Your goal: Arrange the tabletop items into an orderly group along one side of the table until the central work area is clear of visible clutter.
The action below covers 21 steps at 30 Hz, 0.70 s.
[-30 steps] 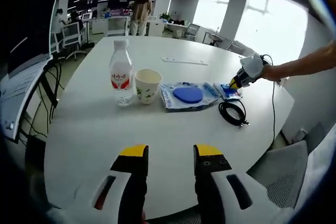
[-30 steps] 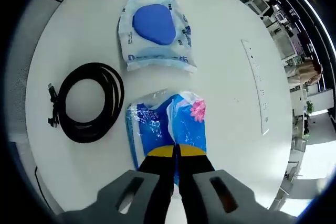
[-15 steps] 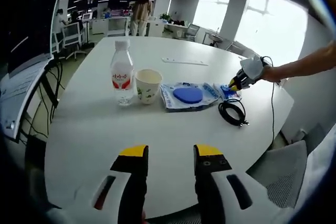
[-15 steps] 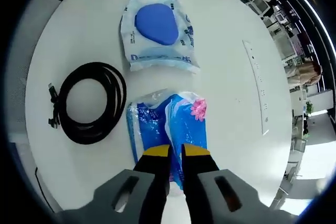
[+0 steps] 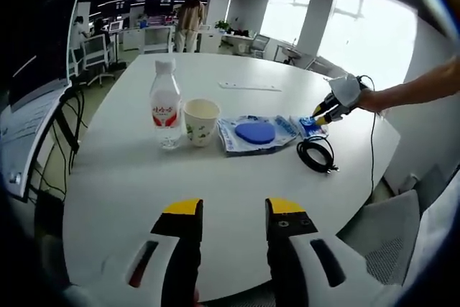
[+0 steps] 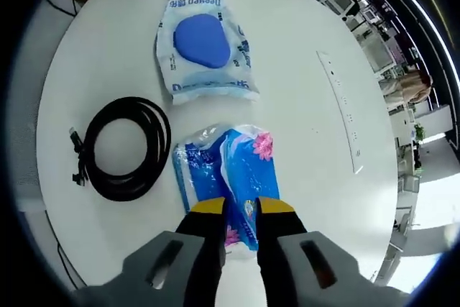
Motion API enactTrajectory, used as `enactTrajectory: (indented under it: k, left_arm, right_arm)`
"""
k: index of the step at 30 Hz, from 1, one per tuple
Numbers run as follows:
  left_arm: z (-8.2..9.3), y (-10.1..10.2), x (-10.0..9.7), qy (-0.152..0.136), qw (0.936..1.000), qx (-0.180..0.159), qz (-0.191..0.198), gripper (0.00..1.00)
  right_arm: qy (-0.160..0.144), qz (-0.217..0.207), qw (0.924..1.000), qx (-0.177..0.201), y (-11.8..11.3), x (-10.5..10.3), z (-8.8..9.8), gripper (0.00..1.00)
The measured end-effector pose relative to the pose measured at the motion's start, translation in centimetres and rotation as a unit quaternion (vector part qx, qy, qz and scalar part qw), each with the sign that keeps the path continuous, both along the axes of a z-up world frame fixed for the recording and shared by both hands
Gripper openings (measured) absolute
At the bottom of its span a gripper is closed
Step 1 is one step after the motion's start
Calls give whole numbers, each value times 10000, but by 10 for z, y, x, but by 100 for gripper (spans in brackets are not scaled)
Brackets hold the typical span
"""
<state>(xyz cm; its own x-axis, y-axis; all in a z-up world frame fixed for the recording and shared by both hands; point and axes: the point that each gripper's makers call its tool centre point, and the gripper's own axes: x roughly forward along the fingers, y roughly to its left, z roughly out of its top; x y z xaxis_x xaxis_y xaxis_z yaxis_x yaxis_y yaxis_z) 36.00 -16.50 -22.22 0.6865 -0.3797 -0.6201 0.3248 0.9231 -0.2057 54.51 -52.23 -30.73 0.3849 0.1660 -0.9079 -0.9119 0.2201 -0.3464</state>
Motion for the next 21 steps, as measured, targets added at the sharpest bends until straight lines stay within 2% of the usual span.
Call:
enactTrajectory:
  k: [4,9,16,21]
  left_arm:
    - [2,0,2,-46,10000,-11,-53,34]
    - [5,-1,2,-87,9999,-12,-134,34]
    - [6,-3,6,-133,9997,-41,-223,34]
    - [7,-8,12,-191,9993,-60,-321,34]
  right_arm:
    - [-23,-106,9999,36,-2,-3,4,13]
    - [-28,-515,9982,321,-3,-4,12,14]
    - [-102,-750,9961,456,-9,-12,20,14]
    - [-74,-1117,9901,842,-11,-17,25,16]
